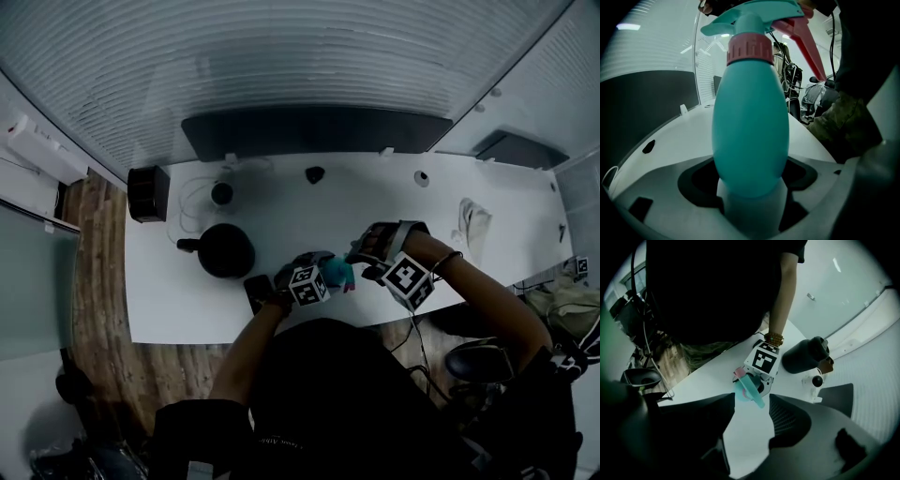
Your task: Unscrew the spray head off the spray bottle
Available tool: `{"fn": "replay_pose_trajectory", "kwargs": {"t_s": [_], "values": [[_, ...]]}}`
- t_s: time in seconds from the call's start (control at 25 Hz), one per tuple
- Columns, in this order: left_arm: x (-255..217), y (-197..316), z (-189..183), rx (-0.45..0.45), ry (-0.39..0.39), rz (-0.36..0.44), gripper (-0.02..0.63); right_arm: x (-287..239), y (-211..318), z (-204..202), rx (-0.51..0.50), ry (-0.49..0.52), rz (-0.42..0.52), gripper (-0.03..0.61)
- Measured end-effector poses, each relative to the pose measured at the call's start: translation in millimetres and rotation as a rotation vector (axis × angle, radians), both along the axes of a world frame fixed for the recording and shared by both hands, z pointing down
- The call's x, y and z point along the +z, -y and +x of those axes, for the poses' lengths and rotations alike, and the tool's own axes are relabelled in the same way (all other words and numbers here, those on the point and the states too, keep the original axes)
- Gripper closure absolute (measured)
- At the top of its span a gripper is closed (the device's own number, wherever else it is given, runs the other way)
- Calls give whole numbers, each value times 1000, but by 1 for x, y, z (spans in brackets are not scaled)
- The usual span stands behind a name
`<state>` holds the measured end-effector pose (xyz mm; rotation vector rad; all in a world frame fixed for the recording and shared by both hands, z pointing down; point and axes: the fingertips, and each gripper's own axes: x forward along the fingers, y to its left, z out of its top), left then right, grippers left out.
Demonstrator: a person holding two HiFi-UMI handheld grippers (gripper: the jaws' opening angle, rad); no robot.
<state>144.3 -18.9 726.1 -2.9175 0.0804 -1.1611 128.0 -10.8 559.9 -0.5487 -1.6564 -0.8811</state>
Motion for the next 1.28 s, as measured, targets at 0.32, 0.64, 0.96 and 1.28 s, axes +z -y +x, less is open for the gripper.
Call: {"fn": "replay_pose_trajectory", "kwargs": {"t_s": [0.32, 0.64, 0.96, 1.28], "values": [[1, 0, 2, 6, -4, -3, 218, 26, -4, -11, -155, -135, -23, 356], [2, 0, 1, 3, -10, -4, 218, 32, 3, -11, -129, -136, -38, 370], [2, 1, 1, 0, -20, -6, 218, 39, 4, -12, -160, -123, -28, 454], [1, 0, 2, -5, -21, -5, 218, 39, 3, -11, -115, -155, -51, 459]]}}
